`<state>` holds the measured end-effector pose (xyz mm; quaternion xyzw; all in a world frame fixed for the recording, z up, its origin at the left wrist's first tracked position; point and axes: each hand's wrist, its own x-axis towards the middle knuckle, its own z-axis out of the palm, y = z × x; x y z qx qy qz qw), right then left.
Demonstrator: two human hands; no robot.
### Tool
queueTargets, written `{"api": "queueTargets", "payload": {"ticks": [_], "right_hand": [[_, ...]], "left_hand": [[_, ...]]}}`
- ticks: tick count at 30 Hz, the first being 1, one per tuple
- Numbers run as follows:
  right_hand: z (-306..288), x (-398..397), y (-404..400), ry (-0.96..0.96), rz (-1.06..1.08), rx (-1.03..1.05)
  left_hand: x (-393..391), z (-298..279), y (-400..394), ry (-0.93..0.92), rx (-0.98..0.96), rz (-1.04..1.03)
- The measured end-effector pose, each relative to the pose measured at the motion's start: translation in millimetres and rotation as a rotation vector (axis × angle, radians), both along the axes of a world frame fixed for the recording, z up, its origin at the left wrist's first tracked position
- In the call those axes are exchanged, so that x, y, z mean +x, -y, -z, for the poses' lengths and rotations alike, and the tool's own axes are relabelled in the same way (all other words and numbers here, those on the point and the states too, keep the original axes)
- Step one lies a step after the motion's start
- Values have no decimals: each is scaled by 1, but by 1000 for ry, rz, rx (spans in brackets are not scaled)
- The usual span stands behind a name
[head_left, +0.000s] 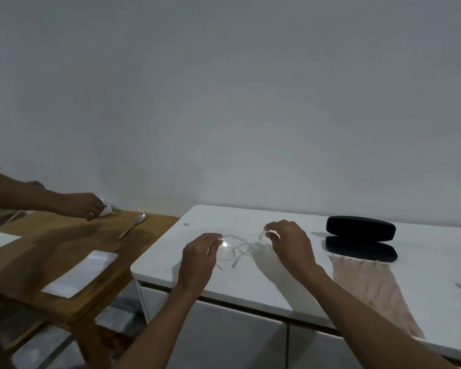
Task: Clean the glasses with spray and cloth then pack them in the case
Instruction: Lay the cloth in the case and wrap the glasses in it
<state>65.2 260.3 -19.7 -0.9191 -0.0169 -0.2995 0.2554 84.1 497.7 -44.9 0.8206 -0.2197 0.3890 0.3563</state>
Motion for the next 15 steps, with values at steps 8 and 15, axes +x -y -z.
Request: {"api": "queueTargets", "payload": {"ticks": [8,15], "right_hand": [[-19,-18,45,57,64,388],[-24,-70,124,79,225,389]], "left_hand": [[2,-24,57,-253,-311,136],[-13,-29,137,-390,-268,302]]}}
